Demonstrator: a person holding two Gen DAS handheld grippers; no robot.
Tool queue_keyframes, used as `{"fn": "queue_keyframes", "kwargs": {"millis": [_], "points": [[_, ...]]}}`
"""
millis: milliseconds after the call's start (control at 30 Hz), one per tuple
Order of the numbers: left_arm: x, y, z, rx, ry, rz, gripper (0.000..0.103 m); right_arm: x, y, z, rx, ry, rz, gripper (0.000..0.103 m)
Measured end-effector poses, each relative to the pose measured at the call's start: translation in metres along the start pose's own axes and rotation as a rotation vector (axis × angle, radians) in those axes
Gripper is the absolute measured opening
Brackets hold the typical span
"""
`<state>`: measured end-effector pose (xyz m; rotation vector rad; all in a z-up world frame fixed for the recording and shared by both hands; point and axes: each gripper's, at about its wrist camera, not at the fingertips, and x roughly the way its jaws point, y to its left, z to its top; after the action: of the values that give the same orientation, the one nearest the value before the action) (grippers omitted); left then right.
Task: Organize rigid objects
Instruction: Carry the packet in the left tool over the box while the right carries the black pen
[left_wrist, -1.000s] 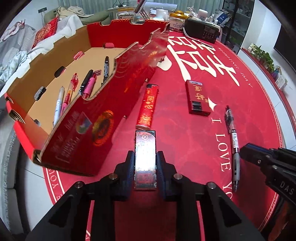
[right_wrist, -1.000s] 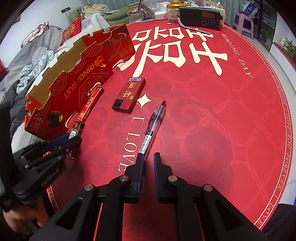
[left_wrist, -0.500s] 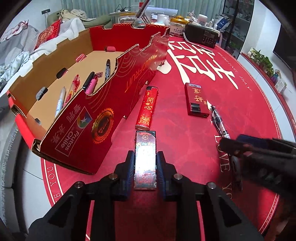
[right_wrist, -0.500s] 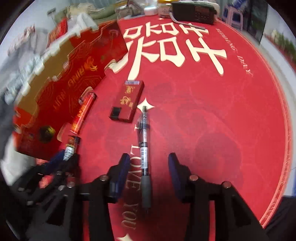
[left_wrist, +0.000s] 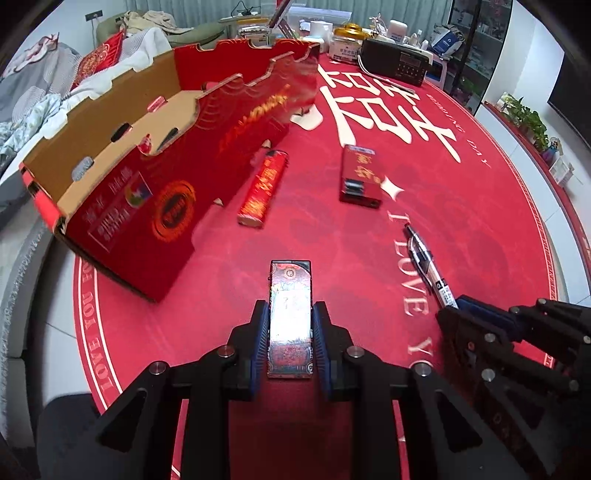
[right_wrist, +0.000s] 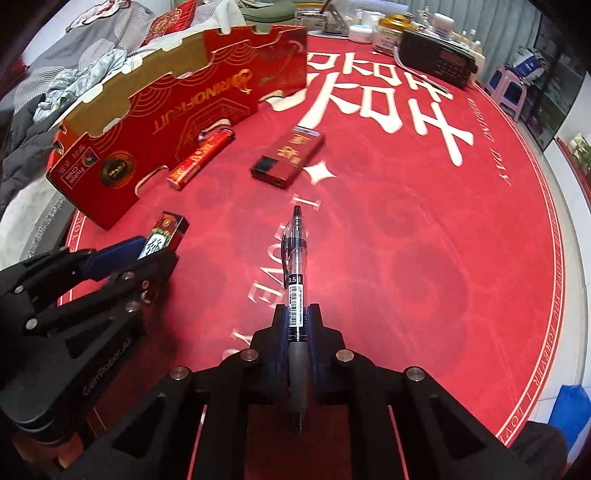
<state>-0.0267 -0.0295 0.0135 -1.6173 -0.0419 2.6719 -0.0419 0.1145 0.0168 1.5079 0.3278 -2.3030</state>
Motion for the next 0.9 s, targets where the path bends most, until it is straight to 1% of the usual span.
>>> {"fn": "queue_keyframes", "kwargs": {"millis": [100,200,367,800,867,900], "points": [[-0.002,-0.013,-0.005,0.013,0.017,0.009,0.025,-0.002,-0.008,-0.005,0.01,0.003,-0.011,0.011],[-0.003,-0.023,-0.008,0.04,0.017,0.02,0.025,-0.004,-0.008,-0.01,-0.006,-0.002,-0.016,0.011],[-0.003,-0.024,-0.009,0.037,0.011,0.022,0.025,-0.004,-0.01,-0.011,0.003,-0.009,-0.003,0.011],[-0.005,-0.025,-0.01,0.036,0.009,0.022,0.025,-0.005,-0.011,-0.011,0.01,-0.004,-0.004,0.011],[-0.005,-0.025,-0.01,0.034,0.015,0.022,0.025,-0.006,-0.011,-0.007,0.023,-0.001,0.02,0.011],[-0.005,-0.024,-0.008,0.031,0.027,0.021,0.025,-0.009,-0.01,-0.004,0.023,-0.013,0.022,0.011]]}}
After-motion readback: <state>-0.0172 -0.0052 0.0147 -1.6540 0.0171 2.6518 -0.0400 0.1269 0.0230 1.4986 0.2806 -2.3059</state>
